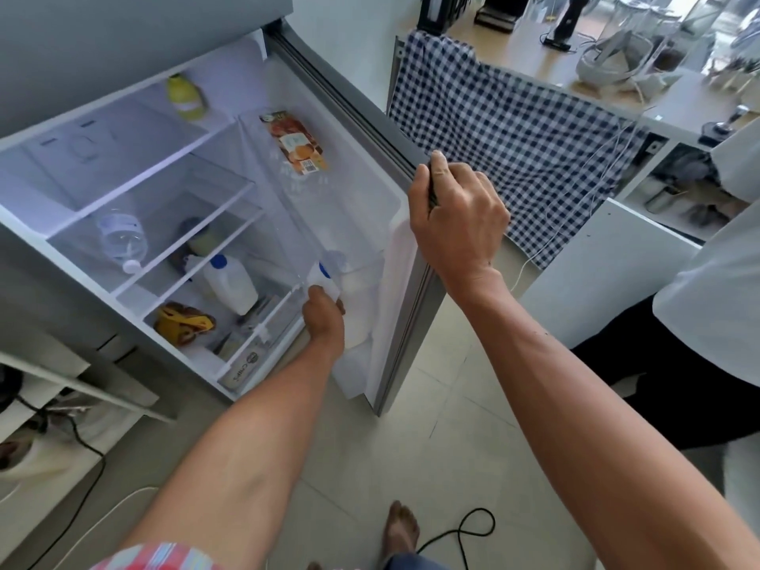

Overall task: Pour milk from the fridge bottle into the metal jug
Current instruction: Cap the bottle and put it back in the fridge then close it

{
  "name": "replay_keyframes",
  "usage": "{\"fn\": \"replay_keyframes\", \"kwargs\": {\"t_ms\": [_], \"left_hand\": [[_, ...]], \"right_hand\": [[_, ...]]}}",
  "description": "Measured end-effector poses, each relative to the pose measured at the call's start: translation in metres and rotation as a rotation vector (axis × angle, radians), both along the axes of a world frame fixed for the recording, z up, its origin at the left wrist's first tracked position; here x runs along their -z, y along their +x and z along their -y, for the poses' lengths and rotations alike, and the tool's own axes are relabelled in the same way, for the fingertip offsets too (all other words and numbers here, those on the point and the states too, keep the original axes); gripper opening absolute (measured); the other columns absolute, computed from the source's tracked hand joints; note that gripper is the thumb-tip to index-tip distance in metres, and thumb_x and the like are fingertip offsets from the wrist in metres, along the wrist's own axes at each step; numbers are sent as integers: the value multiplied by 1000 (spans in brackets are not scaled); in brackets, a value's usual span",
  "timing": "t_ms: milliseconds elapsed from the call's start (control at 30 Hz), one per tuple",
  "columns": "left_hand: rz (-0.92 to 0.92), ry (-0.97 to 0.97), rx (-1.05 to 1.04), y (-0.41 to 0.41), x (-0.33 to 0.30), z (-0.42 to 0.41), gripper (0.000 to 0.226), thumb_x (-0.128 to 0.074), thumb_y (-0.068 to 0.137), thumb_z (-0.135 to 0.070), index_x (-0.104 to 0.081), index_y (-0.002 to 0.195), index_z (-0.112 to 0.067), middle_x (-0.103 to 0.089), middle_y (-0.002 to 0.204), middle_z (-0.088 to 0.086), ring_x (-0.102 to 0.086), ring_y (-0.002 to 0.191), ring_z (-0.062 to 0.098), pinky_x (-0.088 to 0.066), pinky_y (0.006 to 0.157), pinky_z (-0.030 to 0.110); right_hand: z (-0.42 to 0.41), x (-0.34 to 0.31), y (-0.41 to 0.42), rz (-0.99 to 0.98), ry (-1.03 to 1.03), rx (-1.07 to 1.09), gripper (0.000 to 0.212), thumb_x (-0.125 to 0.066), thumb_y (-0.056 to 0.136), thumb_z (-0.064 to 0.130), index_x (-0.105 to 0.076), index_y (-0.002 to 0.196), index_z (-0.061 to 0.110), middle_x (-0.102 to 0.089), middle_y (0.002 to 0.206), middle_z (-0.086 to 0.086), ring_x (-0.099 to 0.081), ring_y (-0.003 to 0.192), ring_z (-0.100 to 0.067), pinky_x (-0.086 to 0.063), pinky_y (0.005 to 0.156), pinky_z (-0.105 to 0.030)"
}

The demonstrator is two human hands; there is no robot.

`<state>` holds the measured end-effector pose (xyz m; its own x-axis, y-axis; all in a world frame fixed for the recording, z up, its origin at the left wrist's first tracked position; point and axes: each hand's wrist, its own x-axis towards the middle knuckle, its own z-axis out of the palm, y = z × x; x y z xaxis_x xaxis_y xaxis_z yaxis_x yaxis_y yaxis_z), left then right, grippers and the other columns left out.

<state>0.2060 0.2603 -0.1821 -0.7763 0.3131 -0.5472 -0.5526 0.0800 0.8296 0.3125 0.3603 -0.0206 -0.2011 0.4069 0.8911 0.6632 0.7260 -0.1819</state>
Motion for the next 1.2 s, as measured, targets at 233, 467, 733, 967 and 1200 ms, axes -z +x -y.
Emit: {"fn": "replay_keyframes", "kwargs": {"t_ms": [233,467,733,967,1200], "left_hand": [[-139,-137,343,-6,-3,7,28,-41,85,-29,-56,68,-13,-65,79,11,-60,83,31,-49,80,38],[-256,-223,403,-26,-10,33,17,-50,71,-20,-55,60,-9,-61,69,12,-56,70,25,-41,60,35],[-517,-144,283,-49,-71,77,22,-49,95,-15,-66,87,-4,-64,81,10,-57,74,20,-45,61,28],[-685,-79,254,-66,-111,113,28,-45,100,-19,-62,78,-12,-60,72,-1,-52,66,15,-40,59,31],[-693,-84,209,-96,-121,152,25,-43,102,-15,-59,84,-11,-57,75,2,-52,68,15,-38,58,27]], "right_hand": [[4,-2,2,12,-21,7,30,-61,99,29,-81,107,8,-76,78,-2,-73,71,-23,-54,54,-32],[15,-7,1,37,-72,19,32,-58,100,29,-81,108,8,-76,80,-2,-73,72,-24,-54,54,-32],[51,-14,-8,102,-195,11,39,-50,103,30,-78,114,6,-78,88,-7,-75,74,-27,-53,56,-32],[112,-19,-33,173,-300,-106,47,-41,103,29,-70,132,6,-79,105,-10,-75,88,-29,-55,68,-35],[142,-4,-61,109,-374,-531,45,-37,109,35,-66,134,9,-76,114,-7,-66,110,-26,-56,85,-40]]}}
